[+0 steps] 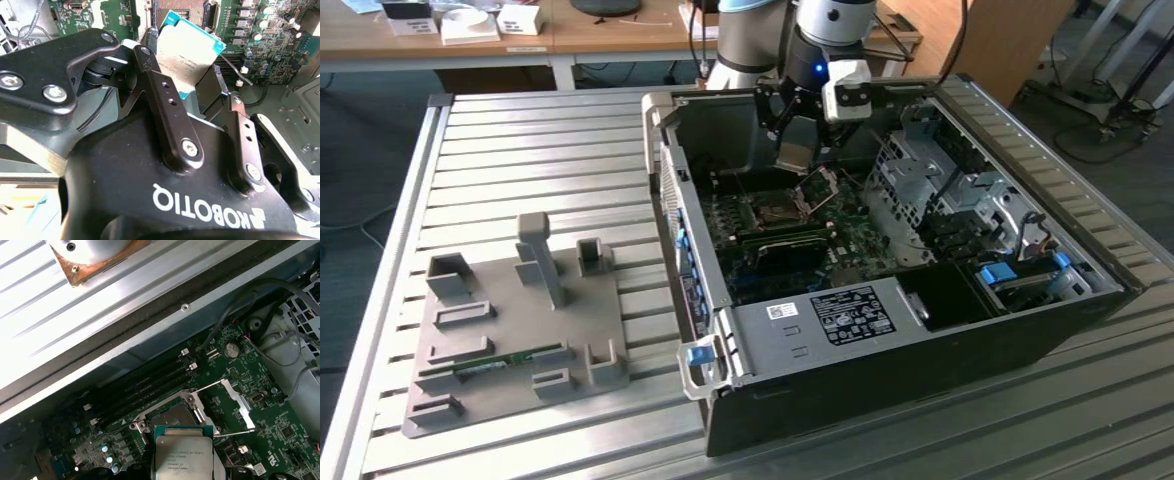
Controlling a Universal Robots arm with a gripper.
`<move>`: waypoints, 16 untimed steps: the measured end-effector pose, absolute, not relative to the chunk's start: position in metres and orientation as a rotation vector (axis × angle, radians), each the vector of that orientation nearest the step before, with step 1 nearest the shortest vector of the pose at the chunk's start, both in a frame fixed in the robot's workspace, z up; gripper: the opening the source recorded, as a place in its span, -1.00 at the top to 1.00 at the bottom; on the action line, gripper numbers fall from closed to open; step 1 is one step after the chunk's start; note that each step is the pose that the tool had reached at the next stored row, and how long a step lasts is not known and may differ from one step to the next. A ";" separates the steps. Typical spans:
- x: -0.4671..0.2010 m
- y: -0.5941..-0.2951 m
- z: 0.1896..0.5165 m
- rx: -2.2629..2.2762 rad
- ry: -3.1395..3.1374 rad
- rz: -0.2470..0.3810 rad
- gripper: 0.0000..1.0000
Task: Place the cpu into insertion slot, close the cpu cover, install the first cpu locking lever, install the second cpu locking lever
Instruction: 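Place the cpu into insertion slot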
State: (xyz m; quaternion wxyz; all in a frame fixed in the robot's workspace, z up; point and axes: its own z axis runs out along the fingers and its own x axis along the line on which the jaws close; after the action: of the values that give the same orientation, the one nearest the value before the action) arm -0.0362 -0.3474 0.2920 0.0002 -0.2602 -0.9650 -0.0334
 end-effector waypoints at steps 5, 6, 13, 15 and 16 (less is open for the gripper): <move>-0.036 -0.347 0.292 -0.846 -3.024 -0.105 -0.08; -0.036 -0.347 0.292 -0.865 -3.019 -0.105 -0.08; -0.036 -0.347 0.292 -0.898 -3.010 -0.105 -0.08; -0.036 -0.347 0.292 -0.923 -3.003 -0.105 -0.08; -0.036 -0.347 0.292 -0.946 -2.997 -0.105 -0.08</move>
State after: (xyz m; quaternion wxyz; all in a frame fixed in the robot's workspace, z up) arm -0.0362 -0.3473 0.2919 -0.0012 -0.3009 -0.9531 -0.0334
